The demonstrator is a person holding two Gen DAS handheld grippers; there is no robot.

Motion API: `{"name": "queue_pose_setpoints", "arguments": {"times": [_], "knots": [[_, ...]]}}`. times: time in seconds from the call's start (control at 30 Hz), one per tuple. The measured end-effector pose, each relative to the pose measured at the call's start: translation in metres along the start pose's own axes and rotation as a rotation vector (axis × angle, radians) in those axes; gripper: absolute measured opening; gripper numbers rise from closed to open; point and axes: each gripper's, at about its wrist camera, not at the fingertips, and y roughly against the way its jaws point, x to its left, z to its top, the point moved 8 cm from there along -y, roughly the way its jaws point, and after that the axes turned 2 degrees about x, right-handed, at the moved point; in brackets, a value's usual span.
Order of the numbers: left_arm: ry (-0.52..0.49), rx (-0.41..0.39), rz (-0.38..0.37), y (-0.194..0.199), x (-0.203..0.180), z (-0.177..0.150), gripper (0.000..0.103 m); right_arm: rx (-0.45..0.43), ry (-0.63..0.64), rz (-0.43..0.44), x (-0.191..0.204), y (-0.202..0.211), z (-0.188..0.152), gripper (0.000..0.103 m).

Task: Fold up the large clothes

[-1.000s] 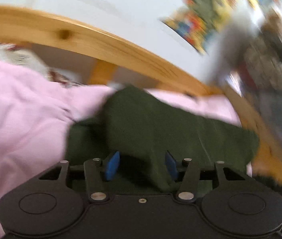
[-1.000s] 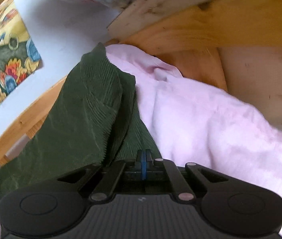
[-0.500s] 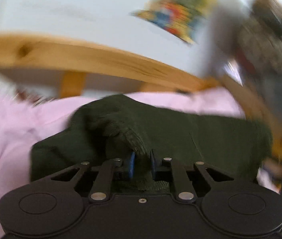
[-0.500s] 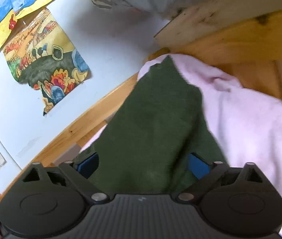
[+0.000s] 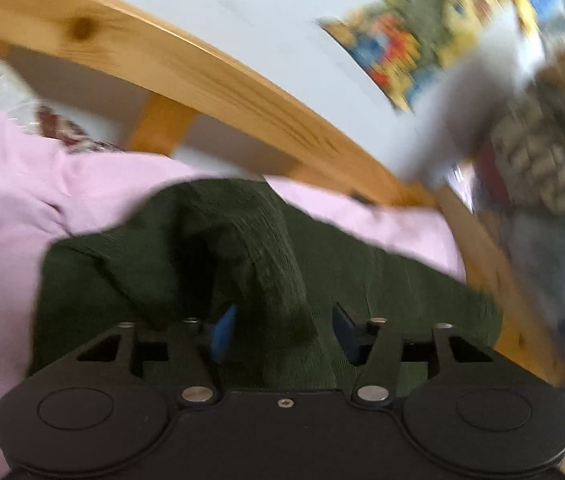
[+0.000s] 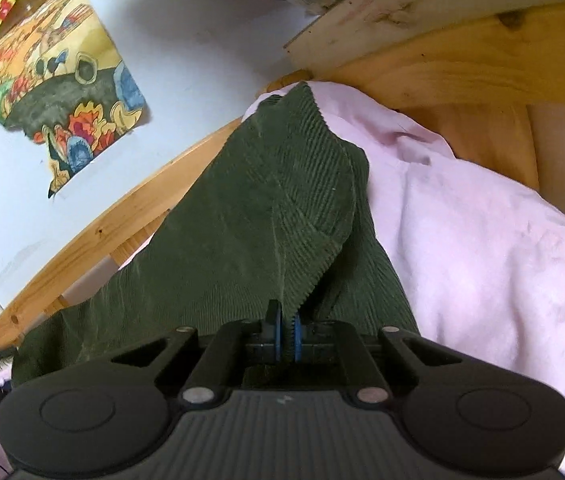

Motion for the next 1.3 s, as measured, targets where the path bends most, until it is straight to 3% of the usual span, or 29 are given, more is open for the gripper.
{"name": "queue_pose_setpoints", "arguments": {"times": [0.1, 0.17, 0.23, 0.3, 0.33, 0.37, 0.4, 0.53, 0.6, 0.63, 0.77, 0.87, 0.97, 1.07, 1.2, 1.23, 1.27, 1.3], "knots": [[0.145, -0.006, -0.030, -0.003, 0.018, 0.022, 0.069, 0.011, 0.003, 0.013, 0.002, 0.001, 0.001, 0.007], [0.222, 0.036, 0.001, -0.016, 0.029, 0.032, 0.068, 0.021, 0.008, 0.034, 0.006, 0.005, 0.003, 0.011], [0.241, 0.115, 0.041, -0.036, 0.032, 0.034, 0.060, 0.021, 0.019, 0.042, 0.010, 0.011, 0.007, 0.014], [0.207, 0.159, 0.081, -0.049, 0.025, 0.035, 0.020, 0.015, 0.032, 0.049, 0.013, 0.018, 0.015, 0.032], [0.194, 0.147, 0.097, -0.050, 0.022, 0.037, 0.016, 0.008, 0.037, 0.047, 0.015, 0.020, 0.020, 0.061], [0.175, 0.118, 0.107, -0.047, 0.018, 0.041, 0.012, -0.008, 0.044, 0.036, 0.016, 0.023, 0.027, 0.081], [0.143, 0.084, 0.108, -0.041, 0.014, 0.045, 0.010, -0.030, 0.056, 0.029, 0.018, 0.026, 0.035, 0.085], [-0.007, -0.071, 0.161, -0.009, 0.001, 0.083, 0.008, -0.046, 0.069, -0.018, 0.025, 0.013, 0.064, 0.085], [-0.060, -0.107, 0.187, -0.006, -0.002, 0.100, 0.008, -0.020, 0.089, -0.062, 0.030, -0.004, 0.073, 0.054], [-0.086, -0.106, 0.204, -0.007, -0.002, 0.103, 0.008, -0.016, 0.100, -0.077, 0.031, -0.009, 0.078, 0.021], [-0.083, -0.112, 0.200, -0.010, 0.004, 0.104, 0.008, -0.161, 0.141, -0.094, 0.047, -0.001, 0.117, 0.010], [-0.081, -0.164, 0.134, -0.005, -0.002, 0.106, 0.008, -0.214, 0.225, -0.131, 0.061, -0.007, 0.139, 0.010], [-0.135, -0.197, 0.138, -0.004, -0.008, 0.105, 0.008, -0.172, 0.292, -0.208, 0.058, -0.032, 0.139, 0.009], [-0.119, -0.155, 0.199, -0.020, 0.006, 0.099, 0.009, -0.114, 0.312, -0.275, 0.042, -0.051, 0.121, 0.009], [-0.156, -0.118, 0.254, -0.033, 0.025, 0.087, 0.011, -0.116, 0.321, -0.282, 0.036, -0.044, 0.105, 0.012], [-0.164, -0.112, 0.261, -0.034, 0.025, 0.085, 0.012, -0.116, 0.325, -0.276, 0.036, -0.037, 0.101, 0.019], [-0.175, -0.105, 0.270, -0.035, 0.025, 0.084, 0.016, -0.109, 0.325, -0.276, 0.037, -0.033, 0.099, 0.042], [-0.182, -0.098, 0.282, -0.035, 0.025, 0.084, 0.019, -0.103, 0.326, -0.270, 0.038, -0.026, 0.095, 0.055]]}}
